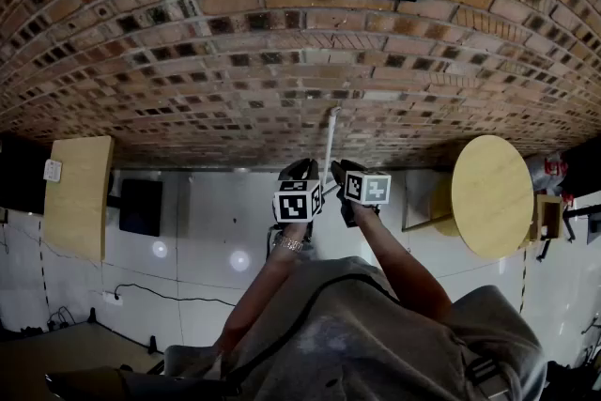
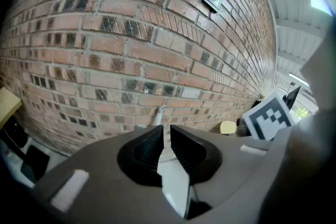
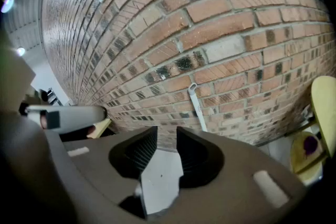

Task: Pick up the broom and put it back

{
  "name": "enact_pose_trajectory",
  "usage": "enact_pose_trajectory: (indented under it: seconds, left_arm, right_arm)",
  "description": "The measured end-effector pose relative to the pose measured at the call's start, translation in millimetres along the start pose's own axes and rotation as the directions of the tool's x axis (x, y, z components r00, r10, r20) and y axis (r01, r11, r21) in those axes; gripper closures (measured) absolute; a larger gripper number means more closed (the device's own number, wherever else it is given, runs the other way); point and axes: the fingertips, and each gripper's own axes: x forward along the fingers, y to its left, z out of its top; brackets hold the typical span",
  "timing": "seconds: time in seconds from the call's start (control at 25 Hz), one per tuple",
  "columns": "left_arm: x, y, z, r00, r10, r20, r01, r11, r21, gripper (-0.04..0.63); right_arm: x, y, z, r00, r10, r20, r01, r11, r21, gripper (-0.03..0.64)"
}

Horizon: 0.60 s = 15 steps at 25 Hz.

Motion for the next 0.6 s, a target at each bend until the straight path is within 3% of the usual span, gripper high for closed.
enact_pose_trajectory:
  seconds: [0.16,0.32,0.48,0.6]
  left_arm:
    - [14.5,20.0,20.2,1.000,-0.010,0.004,0.010,1.000,-0.009,0.588]
    - [23.8,31.2,17.6,1.000,-0.008,-0.028,0.007,0.999,-0.037,0.588]
    - [26.5,45.2,26.4,0.999,0.023,-0.031,-0.025,0.998,-0.064,0.588]
    - [21.4,56.9,30.7,0.997,0.068,-0.022,-0.070,0.995,-0.077,0.588]
  right_arm:
    - [59.7,-14.3,23.6,0.997,-0.039,-0.068,0.030,0.991,-0.127,0.449]
    - [110.8,-37.3,34.8,0.980,-0.091,-0.175,0.064,0.986,-0.153,0.410]
    - [157.5,-82.1,39.9,0.937,-0.221,-0.271,0.162,0.961,-0.223,0.360]
    - [177.8,-107.3,44.1,0.911,-0.278,-0.306,0.206,0.947,-0.248,0.364]
